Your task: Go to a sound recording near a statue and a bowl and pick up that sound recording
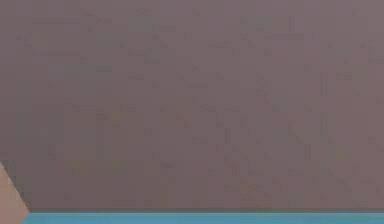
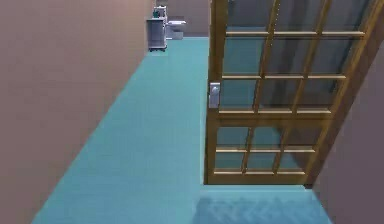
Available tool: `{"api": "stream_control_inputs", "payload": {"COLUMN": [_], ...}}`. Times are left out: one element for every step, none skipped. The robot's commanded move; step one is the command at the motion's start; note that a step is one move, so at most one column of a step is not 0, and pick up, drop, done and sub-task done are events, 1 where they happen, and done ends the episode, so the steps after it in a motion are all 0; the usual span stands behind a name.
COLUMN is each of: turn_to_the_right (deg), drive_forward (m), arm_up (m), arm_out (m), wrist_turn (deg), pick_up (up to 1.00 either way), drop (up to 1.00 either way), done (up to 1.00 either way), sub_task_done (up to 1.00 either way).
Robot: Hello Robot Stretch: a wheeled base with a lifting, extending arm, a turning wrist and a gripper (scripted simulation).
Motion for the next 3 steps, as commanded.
{"api": "stream_control_inputs", "payload": {"turn_to_the_right": [45.0,27.0,0.0], "drive_forward": [0.00,0.00,1.00], "arm_up": [0.00,0.00,0.00], "arm_out": [0.00,0.00,0.00], "wrist_turn": [0.0,0.0,0.0], "pick_up": [0.00,0.00,0.00], "drop": [0.00,0.00,0.00], "done": [0.00,0.00,0.00], "sub_task_done": [0.00,0.00,0.00]}}
